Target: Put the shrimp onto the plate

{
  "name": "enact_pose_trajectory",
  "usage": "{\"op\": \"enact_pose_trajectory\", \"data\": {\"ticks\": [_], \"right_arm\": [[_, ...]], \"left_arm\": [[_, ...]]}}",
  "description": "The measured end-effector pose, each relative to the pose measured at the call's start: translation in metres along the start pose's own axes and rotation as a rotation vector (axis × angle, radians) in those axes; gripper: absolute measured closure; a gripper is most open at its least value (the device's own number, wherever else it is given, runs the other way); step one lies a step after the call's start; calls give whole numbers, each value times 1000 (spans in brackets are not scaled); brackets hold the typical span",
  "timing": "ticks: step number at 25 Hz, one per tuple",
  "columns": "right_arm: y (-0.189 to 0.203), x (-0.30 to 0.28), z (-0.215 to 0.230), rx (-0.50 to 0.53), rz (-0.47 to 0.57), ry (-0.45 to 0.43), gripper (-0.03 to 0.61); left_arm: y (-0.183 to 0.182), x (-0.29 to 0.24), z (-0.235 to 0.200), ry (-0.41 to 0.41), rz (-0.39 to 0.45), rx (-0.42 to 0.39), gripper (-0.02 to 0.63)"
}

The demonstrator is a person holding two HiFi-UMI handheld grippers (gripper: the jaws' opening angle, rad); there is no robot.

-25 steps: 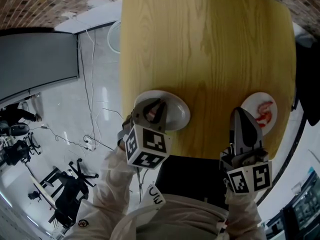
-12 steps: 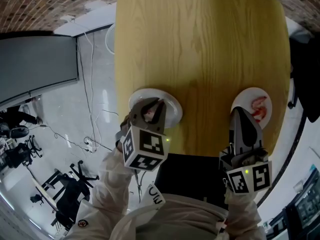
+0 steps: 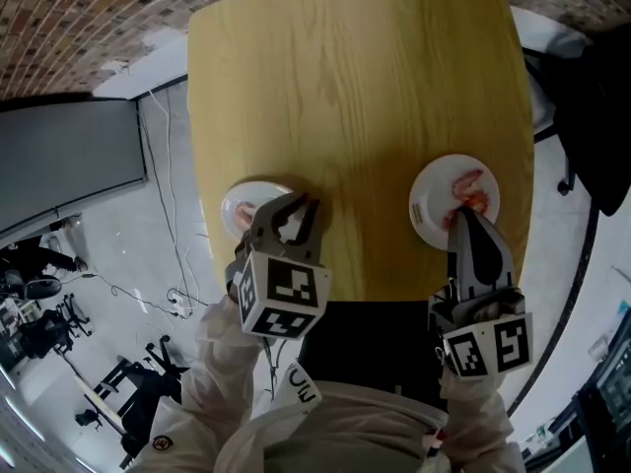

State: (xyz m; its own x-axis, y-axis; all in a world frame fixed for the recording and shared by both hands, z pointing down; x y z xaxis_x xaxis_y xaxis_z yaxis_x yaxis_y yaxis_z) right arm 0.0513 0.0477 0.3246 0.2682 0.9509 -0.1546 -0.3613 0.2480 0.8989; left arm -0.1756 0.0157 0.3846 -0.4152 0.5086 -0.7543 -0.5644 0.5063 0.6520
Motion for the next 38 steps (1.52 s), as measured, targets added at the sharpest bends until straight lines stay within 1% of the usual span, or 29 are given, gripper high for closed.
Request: {"op": "enact_pose_trajectory", "data": {"ticks": [7,16,24,28,31,38], "right_arm": [[-27,35,45,-6,27,45,554],[-41,64,92,-16,44,99,554],[-48,81,126,-22,51,137,554],[-52,85,139,-23,49,148,554],[-53,87,148,-27,47,152,554],[-53,87,173,-32,36,167,554]], "left_arm": [[-46,-14,48,9,50,-3,552],[-82,-38,87,17,77,-26,552],[-105,-62,116,25,116,-13,552],[-115,-72,126,53,142,17,552],[-122,-80,130,45,152,25,552],[-130,-102,142,49,146,28,552]]}}
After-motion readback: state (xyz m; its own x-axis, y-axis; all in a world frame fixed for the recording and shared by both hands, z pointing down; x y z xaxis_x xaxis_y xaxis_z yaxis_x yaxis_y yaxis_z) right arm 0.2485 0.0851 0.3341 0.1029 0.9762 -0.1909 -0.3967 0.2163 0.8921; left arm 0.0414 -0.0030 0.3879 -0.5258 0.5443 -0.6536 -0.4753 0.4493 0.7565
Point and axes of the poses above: the fingertips, and each gripper's own axes: x backward along the fingers, z to its right, y out of its underside, the point moved 6 cm from there along x, backward along the fingers, and after that the axes turned 13 degrees about z, right-handed, at the moved point
